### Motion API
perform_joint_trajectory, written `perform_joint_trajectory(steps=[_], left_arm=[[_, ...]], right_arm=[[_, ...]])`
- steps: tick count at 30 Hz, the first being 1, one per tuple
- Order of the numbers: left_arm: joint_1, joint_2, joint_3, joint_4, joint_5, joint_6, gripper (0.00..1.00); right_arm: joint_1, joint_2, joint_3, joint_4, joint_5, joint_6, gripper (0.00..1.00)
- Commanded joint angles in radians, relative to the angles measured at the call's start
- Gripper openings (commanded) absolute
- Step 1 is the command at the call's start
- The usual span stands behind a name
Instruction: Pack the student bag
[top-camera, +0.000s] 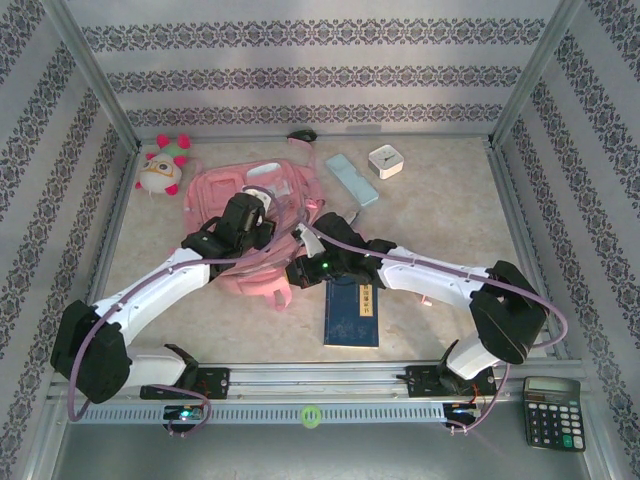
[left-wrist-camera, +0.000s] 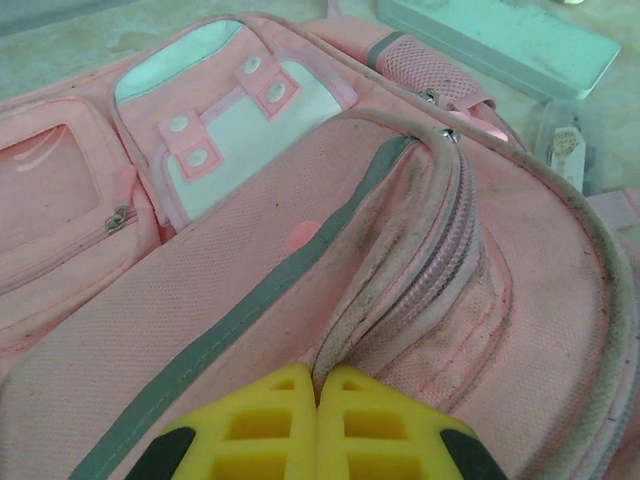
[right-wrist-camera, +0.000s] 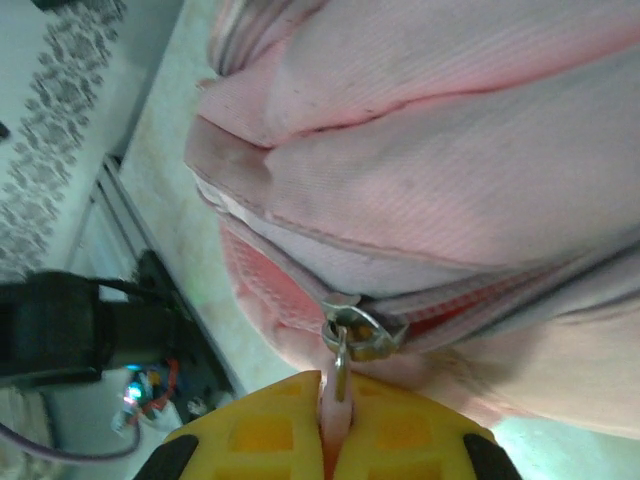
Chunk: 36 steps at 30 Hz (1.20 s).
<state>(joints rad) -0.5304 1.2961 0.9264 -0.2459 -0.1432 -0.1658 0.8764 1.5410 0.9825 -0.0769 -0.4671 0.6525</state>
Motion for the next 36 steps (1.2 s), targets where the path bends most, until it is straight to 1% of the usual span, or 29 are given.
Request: perform_joint_trajectory(steps=[1,2,3,4,5,6,7,8,11,13,15,17,20,25,27,28,30,31,32,33,34,35,36], left_arm=[[-0.009,-0.023,-0.033,0.217,0.083,-0.028,0.0],[-0.008,-0.039,-0.055,0.24,0.114,-0.002,0.0],[-0.008,-0.054,-0.073,0.258,0.136,0.024,0.0],[-0.003,-0.07,-0.09,0.272,0.159,0.05,0.0],[0.003,-0.084,-0.106,0.286,0.195,0.084,0.0],[0.016,-0.099,-0.123,0.298,0.233,0.112,0.0],[0.031,-0.109,-0.135,0.307,0.275,0.133,0.0],[0.052,-0.122,-0.148,0.316,0.323,0.151,0.0],[0.117,-0.138,-0.166,0.332,0.442,0.199,0.0],[0.149,-0.138,-0.165,0.326,0.531,0.246,0.0],[0.17,-0.134,-0.157,0.318,0.603,0.284,0.0],[0.186,-0.128,-0.153,0.319,0.656,0.301,0.0],[0.202,-0.12,-0.143,0.315,0.707,0.311,0.0],[0.22,-0.112,-0.141,0.331,0.769,0.311,0.0],[0.225,-0.106,-0.136,0.335,0.785,0.314,0.0],[0.226,-0.1,-0.132,0.332,0.787,0.319,0.0],[0.227,-0.09,-0.122,0.325,0.766,0.332,0.0],[0.227,-0.083,-0.115,0.318,0.736,0.339,0.0],[0.227,-0.073,-0.104,0.305,0.7,0.351,0.0],[0.229,-0.059,-0.093,0.296,0.661,0.367,0.0],[0.231,-0.043,-0.078,0.286,0.633,0.38,0.0],[0.233,-0.021,-0.055,0.273,0.603,0.393,0.0],[0.236,0.002,-0.034,0.262,0.589,0.404,0.0]], right_arm=[[0.033,-0.061,-0.026,0.163,-0.035,0.14,0.05],[0.024,-0.079,-0.035,0.154,-0.016,0.141,0.17],[0.011,-0.101,-0.052,0.143,-0.004,0.146,0.38],[-0.007,-0.126,-0.068,0.135,0.007,0.157,0.51],[-0.035,-0.157,-0.1,0.126,0.019,0.18,0.63],[-0.064,-0.19,-0.135,0.126,0.03,0.213,0.69],[-0.099,-0.218,-0.167,0.126,0.04,0.242,0.73],[-0.14,-0.243,-0.199,0.126,0.047,0.28,0.75],[-0.25,-0.28,-0.267,0.126,0.048,0.37,0.76],[-0.297,-0.274,-0.278,0.13,0.035,0.38,0.77],[-0.328,-0.236,-0.256,0.138,0.006,0.373,0.78],[-0.336,-0.184,-0.222,0.175,-0.044,0.37,0.79],[-0.324,-0.106,-0.163,0.26,-0.102,0.401,0.8],[-0.301,0.02,-0.124,0.363,-0.093,0.495,0.81],[-0.288,0.065,-0.111,0.455,-0.097,0.541,0.8],[-0.277,0.084,-0.103,0.497,-0.1,0.562,0.77],[-0.251,0.117,-0.087,0.565,-0.097,0.597,0.52],[-0.242,0.12,-0.087,0.576,-0.085,0.608,0.45],[-0.228,0.116,-0.092,0.587,-0.052,0.618,0.36],[-0.214,0.103,-0.107,0.598,-0.008,0.63,0.23],[-0.2,0.087,-0.12,0.605,0.036,0.642,0.13],[-0.181,0.069,-0.138,0.616,0.083,0.652,0.06],[-0.16,0.052,-0.149,0.622,0.13,0.661,0.02]])
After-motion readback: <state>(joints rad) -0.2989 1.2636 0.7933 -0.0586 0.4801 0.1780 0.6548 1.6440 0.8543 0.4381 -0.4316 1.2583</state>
